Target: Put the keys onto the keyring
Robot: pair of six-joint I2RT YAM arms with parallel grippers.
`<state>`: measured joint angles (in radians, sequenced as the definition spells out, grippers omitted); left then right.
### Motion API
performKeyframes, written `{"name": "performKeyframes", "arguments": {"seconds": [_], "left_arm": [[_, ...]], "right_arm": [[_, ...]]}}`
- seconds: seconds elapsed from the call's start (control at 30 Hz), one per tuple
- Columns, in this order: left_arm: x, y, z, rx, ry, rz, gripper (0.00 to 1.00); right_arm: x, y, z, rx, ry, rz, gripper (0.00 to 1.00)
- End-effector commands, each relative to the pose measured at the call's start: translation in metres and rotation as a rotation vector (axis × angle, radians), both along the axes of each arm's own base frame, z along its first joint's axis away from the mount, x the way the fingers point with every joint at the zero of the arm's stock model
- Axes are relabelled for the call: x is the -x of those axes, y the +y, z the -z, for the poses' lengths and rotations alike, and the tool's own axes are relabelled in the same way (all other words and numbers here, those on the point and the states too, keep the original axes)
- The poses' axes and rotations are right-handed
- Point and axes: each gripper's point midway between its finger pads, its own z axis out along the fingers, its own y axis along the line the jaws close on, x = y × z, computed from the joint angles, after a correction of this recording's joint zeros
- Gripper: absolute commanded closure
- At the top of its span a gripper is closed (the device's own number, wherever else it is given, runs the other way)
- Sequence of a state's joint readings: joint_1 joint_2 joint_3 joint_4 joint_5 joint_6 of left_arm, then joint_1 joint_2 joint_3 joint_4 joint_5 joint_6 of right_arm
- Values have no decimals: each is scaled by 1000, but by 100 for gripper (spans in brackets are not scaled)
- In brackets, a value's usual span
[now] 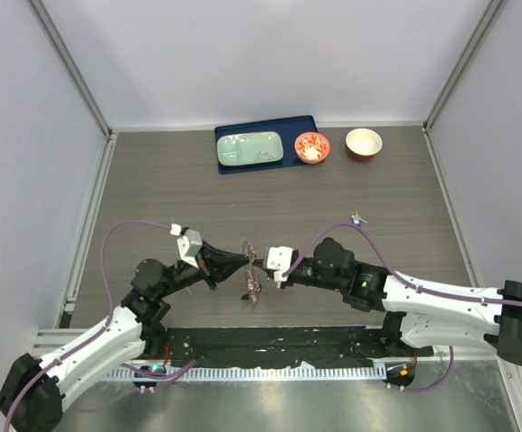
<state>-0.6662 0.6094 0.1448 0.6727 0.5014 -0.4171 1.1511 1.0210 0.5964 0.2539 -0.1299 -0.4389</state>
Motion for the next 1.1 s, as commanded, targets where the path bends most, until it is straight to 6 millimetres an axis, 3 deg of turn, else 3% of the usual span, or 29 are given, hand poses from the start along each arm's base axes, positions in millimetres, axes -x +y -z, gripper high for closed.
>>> {"name": "performKeyframes", "arguments": {"seconds": [0.0,0.3,0.63,0.8,1.07], "left_arm": [[6,7,-71,194,-214,-13,100],[4,12,-67,205,-209,-50,99],[-2,17,-52,178,-173,-93,80],[-8,18,-43,145,-153,-125,76],[-17,15,-20,38,-197,-145,54]], "right_arm": [[12,2,8,0,60,-36,99],[-2,-6,2,-19,42,58,99],[-9,-11,-6,3,17,96,99],[-12,-10,-12,24,-5,97,99],[-23,-14,-15,96,-43,139,99]]}}
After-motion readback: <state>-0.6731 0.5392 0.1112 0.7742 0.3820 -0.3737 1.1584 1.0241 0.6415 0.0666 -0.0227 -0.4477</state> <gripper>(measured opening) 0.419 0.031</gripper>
